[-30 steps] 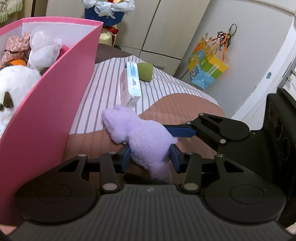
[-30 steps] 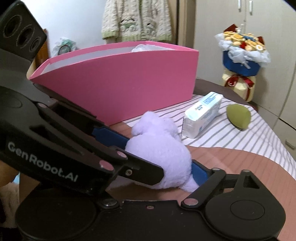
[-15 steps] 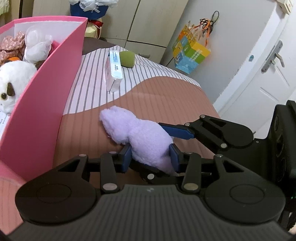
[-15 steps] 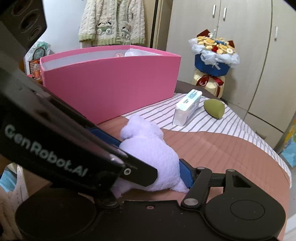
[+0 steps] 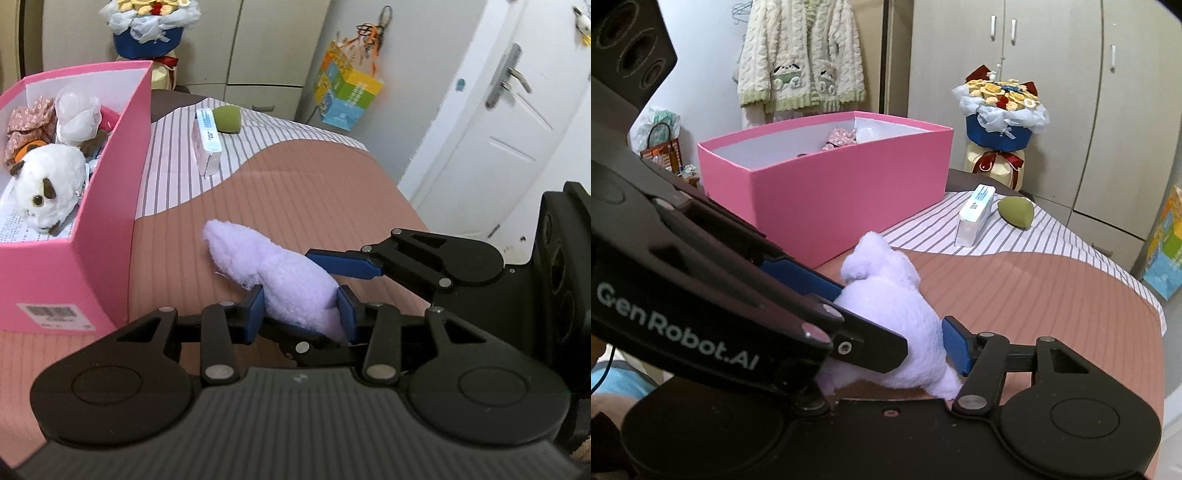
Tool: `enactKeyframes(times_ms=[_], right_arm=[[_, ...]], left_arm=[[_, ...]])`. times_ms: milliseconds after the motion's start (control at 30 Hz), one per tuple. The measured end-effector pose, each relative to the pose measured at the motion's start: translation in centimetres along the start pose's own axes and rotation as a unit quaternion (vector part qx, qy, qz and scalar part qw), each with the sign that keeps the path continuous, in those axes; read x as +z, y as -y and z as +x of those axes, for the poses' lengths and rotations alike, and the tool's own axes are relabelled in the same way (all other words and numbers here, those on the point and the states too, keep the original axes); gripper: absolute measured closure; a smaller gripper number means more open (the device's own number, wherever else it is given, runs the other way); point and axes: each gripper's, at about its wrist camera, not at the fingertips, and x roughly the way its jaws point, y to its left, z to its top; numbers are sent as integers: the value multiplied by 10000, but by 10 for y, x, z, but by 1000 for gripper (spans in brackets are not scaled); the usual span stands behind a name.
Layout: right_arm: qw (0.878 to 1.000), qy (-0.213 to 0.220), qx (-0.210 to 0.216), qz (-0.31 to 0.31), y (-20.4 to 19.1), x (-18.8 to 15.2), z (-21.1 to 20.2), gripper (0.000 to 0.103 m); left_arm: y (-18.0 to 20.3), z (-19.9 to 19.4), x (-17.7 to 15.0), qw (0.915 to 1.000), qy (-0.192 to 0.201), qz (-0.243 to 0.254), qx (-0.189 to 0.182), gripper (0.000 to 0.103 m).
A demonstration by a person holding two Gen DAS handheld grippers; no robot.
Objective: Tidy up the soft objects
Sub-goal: 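Lift the bunny with the left gripper and carry it over the pink box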
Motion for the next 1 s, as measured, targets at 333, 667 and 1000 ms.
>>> enactKeyframes(times_ms=[333,667,1000], right_arm=[[9997,202,-118,-50,-37,6,-33,59],[9971,299,-247,-653,-74,34,-65,63],[9928,746,-83,-936,-103,84,-97,65]], left_arm=[[6,-47,-10,9990,217,370,-100,64],[6,-99,-7,9971,416,576,-263,64],[-10,-161,18,9932,836,773,-238,64]])
